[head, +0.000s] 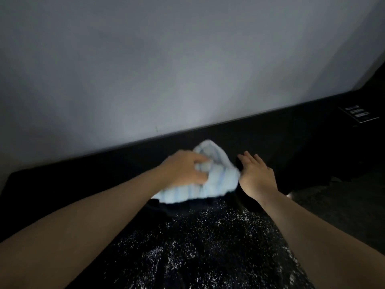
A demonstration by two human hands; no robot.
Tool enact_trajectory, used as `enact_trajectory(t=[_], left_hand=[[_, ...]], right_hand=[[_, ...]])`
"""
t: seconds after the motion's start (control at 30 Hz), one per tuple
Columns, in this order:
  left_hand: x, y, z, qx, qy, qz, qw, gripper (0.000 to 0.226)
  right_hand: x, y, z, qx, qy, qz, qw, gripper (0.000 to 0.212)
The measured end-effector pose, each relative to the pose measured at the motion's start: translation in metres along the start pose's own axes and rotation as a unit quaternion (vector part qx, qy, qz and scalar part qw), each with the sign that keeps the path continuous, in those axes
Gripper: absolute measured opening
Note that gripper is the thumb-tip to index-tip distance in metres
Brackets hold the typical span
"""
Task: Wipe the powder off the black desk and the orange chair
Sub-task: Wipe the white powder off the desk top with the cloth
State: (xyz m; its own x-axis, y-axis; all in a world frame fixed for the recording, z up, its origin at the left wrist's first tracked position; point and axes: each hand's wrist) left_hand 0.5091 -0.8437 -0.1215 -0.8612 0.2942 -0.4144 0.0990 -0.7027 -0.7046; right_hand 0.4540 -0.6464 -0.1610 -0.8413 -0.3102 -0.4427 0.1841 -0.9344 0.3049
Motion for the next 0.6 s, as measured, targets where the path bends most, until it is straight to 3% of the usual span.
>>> enact_trajectory(t=[0.07,0.1,0.2,0.27,0.5,0.6], left_hand=[[0.025,-0.004,0.022,0.037,-0.14,0.028,0.989,0.048],[0.037,-0.007,0.03,0.082,-0.156,0.044,0.983,0.053],[0.064,-0.007,0.028,0.215,-0.053,0.124,0.967,0.062],[0.068,-0.006,0.014,0.224,-0.027,0.15,0.963,0.063],[0.007,-0.018,-0.046,0.225,-0.02,0.018,0.974,0.054],[-0.029,-0.019,-0.064,0.203,0.076,-0.03,0.976,0.049]], right_hand=[[0.002,-0.001,0.0,0.007,0.002,-0.002,1.0,0.054],[0.003,-0.002,0.0,0.01,0.003,-0.002,1.0,0.054],[0.006,-0.006,0.002,0.042,0.016,0.004,0.999,0.056],[0.009,-0.01,0.005,0.072,0.035,0.01,0.997,0.06],[0.012,-0.019,0.016,0.156,0.087,0.048,0.983,0.053],[0.003,-0.02,0.022,0.161,0.107,0.046,0.98,0.059]])
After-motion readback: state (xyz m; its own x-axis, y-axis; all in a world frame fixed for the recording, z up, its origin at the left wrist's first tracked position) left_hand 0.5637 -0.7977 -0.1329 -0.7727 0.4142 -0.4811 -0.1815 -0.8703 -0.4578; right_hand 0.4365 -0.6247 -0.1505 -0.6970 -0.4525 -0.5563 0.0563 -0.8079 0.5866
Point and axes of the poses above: each hand's wrist, its own x-axis towards the middle knuckle, its own z-axis out of the back of the hand, y = z × x, and after that the axes turned 14 degrees about y, right-handed
